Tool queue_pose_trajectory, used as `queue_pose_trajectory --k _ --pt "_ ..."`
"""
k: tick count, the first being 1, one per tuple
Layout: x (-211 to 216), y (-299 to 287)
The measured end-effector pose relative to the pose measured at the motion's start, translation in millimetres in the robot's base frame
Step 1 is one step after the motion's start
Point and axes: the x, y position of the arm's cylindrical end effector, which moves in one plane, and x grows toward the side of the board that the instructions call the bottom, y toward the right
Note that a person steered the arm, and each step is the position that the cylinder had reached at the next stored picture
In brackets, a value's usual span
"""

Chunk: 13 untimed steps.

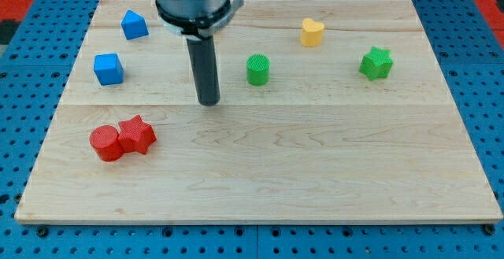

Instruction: Push the triangle to the bottom right of the green circle

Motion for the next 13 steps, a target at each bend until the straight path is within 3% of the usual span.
queue_pose_trajectory --k 2,3,4,6,8,9,10,13 --pt "-85.4 -14.7" --pt "-167.1 -51.9" --pt "-212.9 -96.2" --pt "-68.3 -135.7" --pt "-56.1 -168.2" --pt "-26.9 -159.1" --pt "5.4 -109.0" --pt "60.8 -132.8"
